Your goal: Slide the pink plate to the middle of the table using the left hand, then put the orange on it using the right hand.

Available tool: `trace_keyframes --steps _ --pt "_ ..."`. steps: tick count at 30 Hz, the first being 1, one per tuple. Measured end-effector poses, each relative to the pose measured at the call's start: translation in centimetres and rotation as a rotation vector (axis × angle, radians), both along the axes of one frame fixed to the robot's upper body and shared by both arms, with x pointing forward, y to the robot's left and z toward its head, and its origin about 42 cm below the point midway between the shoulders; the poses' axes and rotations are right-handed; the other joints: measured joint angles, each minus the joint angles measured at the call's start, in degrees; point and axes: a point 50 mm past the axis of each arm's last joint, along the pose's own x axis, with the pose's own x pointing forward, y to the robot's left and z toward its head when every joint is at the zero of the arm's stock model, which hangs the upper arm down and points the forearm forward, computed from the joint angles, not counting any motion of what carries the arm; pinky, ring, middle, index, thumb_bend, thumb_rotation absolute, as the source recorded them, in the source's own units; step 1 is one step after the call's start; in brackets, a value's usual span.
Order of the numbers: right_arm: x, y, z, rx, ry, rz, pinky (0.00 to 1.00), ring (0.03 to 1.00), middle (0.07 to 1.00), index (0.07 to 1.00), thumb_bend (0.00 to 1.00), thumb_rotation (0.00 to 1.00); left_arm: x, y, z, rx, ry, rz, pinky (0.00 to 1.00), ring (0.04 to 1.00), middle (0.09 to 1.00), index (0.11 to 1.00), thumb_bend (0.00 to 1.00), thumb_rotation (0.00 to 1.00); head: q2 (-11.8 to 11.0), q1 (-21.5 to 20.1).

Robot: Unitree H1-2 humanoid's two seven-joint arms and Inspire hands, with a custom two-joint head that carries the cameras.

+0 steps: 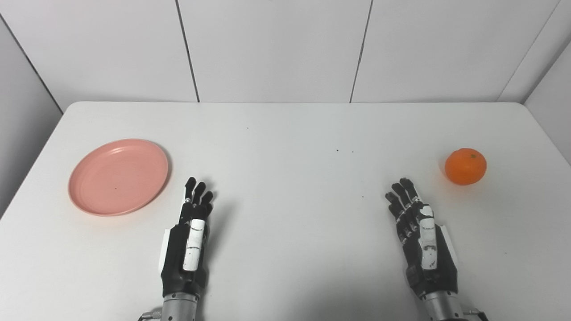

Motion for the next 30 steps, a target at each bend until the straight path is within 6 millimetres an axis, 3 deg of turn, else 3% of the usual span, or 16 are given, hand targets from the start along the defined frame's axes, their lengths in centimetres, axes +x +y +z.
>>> trace_keyframes --steps 30 --pt "0.00 0.10 0.04 0.000 -0.001 0.004 1.00 0.934 0.939 0.936 0.84 0.97 0.00 -0.01 -0.02 0.000 0.004 -0.001 1.00 0.969 0.987 0.988 0.72 0.80 0.0 0.0"
